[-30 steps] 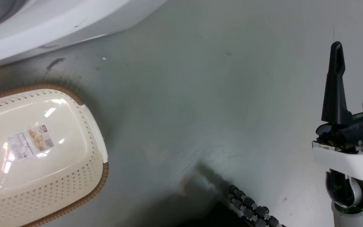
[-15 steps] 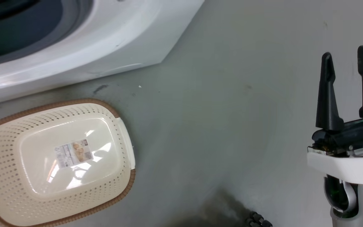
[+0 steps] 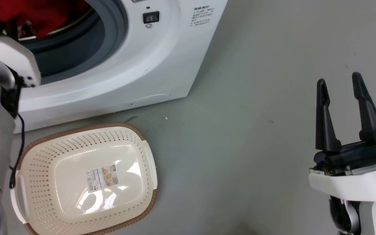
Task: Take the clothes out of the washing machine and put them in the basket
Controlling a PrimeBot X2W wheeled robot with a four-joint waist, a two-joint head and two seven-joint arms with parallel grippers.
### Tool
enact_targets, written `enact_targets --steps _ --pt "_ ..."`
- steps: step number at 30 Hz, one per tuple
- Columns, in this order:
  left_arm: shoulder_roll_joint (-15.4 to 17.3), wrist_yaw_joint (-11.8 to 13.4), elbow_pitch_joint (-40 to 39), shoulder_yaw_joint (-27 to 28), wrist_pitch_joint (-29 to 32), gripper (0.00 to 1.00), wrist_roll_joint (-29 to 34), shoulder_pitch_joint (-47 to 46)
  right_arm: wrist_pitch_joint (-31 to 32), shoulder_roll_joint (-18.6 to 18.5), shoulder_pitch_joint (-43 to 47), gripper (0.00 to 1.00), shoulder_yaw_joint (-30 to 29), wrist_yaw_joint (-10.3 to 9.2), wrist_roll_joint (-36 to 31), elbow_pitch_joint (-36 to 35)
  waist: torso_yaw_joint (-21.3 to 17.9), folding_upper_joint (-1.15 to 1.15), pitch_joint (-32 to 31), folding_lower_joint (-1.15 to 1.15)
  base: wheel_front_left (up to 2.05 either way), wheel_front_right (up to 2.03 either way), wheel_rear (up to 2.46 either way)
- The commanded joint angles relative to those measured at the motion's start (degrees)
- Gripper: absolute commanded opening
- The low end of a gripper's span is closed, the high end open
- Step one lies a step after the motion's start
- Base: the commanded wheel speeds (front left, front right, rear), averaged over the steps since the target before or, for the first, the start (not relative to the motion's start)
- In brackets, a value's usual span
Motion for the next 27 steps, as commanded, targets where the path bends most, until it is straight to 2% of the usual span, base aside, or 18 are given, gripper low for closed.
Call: enact_targets --steps 1,7,15,27 --pt "-0.8 0.7 -0.7 0.3 -1.4 0.0 -0.4 2.1 -0.1 0.0 1.0 1.0 0.2 -0.04 -0.7 0.2 1.1 0.0 -2.5 0.01 0.0 0.0 0.0" --pt "-2.8 3.3 -6.6 1.5 -3.3 0.0 -1.2 10.2 -0.1 0.0 3.6 1.0 0.6 -0.04 -2.0 1.2 2.6 0.0 -7.2 0.01 0.0 0.0 0.0" --pt "-4.6 6.7 -20.8 4.3 -3.4 0.0 -0.6 24.3 -0.1 0.0 7.2 1.0 0.8 -0.04 -3.9 3.0 4.8 0.0 -13.4 0.01 0.0 0.0 0.0" --pt "-6.7 9.9 -35.3 5.2 -3.3 0.0 0.3 44.2 -0.1 0.0 14.0 1.0 1.2 -0.04 -5.5 5.7 7.1 0.0 -23.9 0.01 0.0 0.0 0.0"
